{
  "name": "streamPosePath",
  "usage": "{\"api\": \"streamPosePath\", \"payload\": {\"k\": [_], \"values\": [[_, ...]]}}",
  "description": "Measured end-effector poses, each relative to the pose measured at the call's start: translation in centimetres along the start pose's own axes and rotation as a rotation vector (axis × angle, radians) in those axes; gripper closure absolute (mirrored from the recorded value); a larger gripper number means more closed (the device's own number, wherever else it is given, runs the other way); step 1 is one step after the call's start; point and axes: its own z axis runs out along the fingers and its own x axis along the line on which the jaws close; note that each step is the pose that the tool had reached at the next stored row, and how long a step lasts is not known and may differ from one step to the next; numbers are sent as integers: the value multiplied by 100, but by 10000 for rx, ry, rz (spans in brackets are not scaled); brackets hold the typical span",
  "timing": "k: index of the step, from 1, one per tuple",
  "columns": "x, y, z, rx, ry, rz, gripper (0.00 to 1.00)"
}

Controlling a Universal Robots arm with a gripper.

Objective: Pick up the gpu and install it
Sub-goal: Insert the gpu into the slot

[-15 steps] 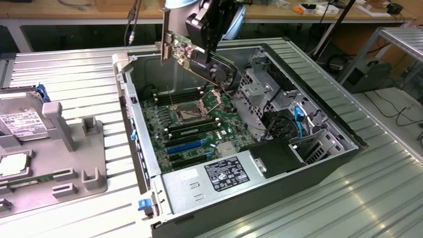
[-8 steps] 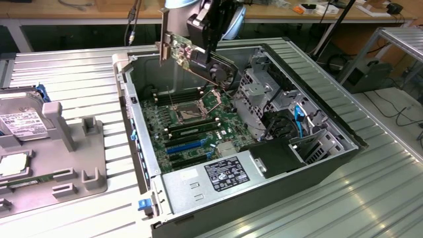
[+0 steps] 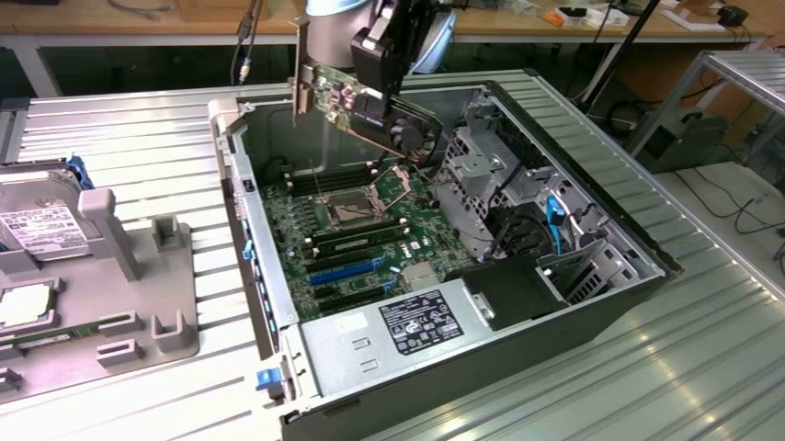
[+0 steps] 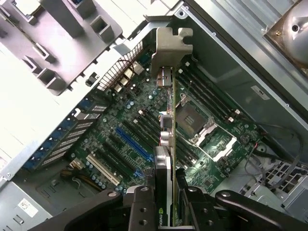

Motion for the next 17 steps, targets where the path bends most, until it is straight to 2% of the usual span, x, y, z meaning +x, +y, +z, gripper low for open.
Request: {"api": "streamPosePath", "payload": {"k": [17], "values": [[0,0,0,-21,55,-1248,73]]}}
